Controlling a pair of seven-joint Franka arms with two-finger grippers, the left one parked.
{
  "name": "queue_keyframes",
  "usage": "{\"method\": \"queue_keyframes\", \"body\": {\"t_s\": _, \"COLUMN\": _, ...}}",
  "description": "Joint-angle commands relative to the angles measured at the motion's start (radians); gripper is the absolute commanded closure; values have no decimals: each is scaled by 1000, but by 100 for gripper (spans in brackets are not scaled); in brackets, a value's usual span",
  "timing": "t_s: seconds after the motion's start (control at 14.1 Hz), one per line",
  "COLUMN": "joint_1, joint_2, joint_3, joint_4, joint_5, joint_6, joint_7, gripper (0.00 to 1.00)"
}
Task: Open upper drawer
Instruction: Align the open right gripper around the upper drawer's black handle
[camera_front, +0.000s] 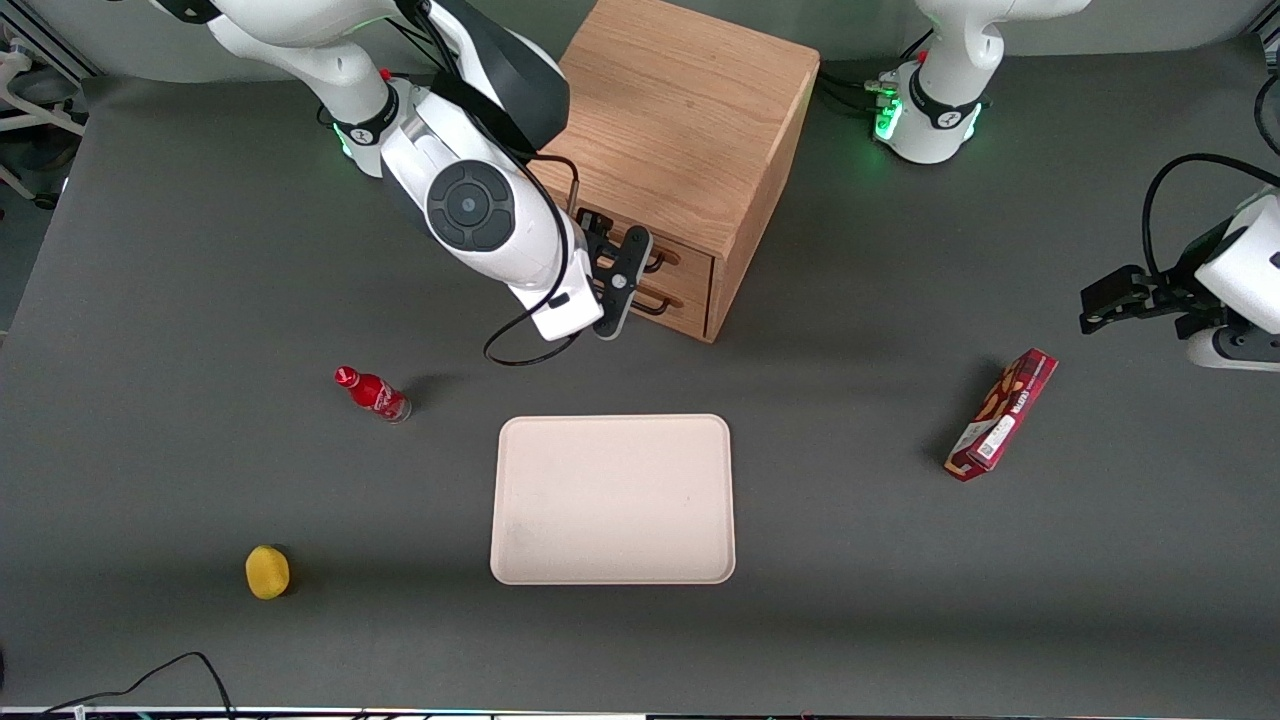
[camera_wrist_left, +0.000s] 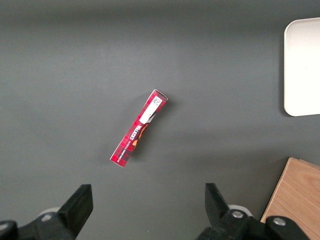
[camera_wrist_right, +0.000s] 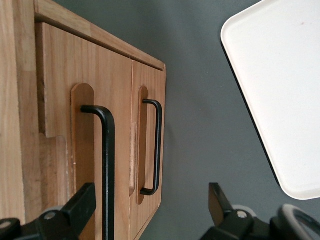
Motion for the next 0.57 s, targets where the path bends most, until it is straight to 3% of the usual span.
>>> {"method": "queue_keyframes", "body": {"t_s": 0.0, "joint_1": 13, "joint_2": 18, "joint_3": -6, "joint_4": 7, "joint_5": 20, "joint_6": 9, "joint_7": -19, "gripper": 0}}
{"method": "queue_keyframes", "body": {"t_s": 0.5, "joint_1": 13, "joint_2": 13, "joint_3": -4, "joint_4": -46, "joint_5": 22, "joint_6": 57, "joint_7": -17, "gripper": 0}}
